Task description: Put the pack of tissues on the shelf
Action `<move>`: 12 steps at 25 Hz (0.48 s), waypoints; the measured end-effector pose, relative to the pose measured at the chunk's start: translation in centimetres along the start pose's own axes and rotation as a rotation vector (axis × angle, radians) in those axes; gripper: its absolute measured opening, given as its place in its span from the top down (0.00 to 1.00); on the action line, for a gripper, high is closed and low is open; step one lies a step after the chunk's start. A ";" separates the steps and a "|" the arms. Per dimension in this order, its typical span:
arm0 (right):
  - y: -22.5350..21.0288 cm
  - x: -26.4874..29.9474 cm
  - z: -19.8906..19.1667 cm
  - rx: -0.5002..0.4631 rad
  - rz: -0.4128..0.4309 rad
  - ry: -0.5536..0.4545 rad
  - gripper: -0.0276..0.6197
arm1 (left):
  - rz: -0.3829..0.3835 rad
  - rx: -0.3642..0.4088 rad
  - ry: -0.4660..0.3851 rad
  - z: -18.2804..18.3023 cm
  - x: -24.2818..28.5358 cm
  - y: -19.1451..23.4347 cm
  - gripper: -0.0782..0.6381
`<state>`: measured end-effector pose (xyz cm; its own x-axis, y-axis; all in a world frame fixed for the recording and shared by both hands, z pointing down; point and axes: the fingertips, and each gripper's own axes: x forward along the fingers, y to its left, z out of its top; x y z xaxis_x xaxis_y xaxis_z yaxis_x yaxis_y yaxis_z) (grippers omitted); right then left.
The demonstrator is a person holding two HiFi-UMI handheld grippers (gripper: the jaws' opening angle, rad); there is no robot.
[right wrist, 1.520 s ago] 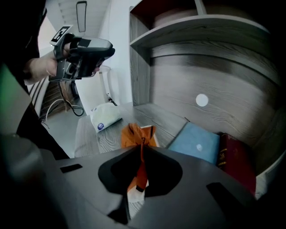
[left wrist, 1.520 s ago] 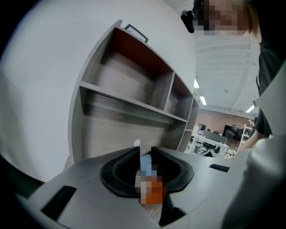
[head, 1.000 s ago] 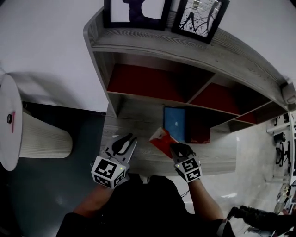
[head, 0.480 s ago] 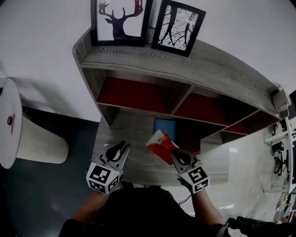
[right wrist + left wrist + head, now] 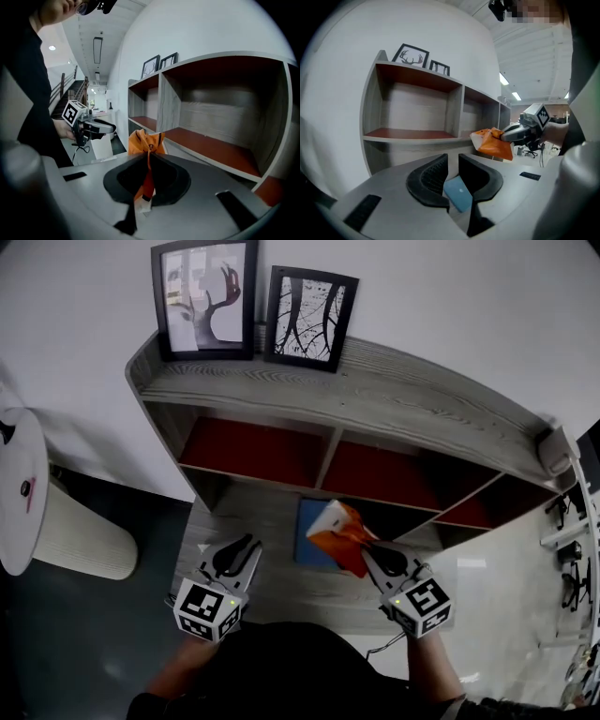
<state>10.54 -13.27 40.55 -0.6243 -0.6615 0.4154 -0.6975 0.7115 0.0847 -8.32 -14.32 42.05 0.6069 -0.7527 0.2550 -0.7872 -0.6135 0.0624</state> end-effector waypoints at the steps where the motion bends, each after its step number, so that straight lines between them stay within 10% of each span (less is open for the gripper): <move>1: -0.4 -0.4 0.3 -0.008 0.003 -0.006 0.92 | -0.002 0.002 -0.002 0.3 0.3 -0.3 0.79; 12: -5.9 -2.7 4.8 -0.182 -0.080 -0.036 0.92 | -0.023 0.010 -0.022 1.8 2.9 -2.0 0.79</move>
<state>14.63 -16.82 34.59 -0.5838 -0.7235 0.3684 -0.6724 0.6852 0.2801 -4.84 -15.71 40.87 0.6270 -0.7436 0.2320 -0.7721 -0.6328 0.0584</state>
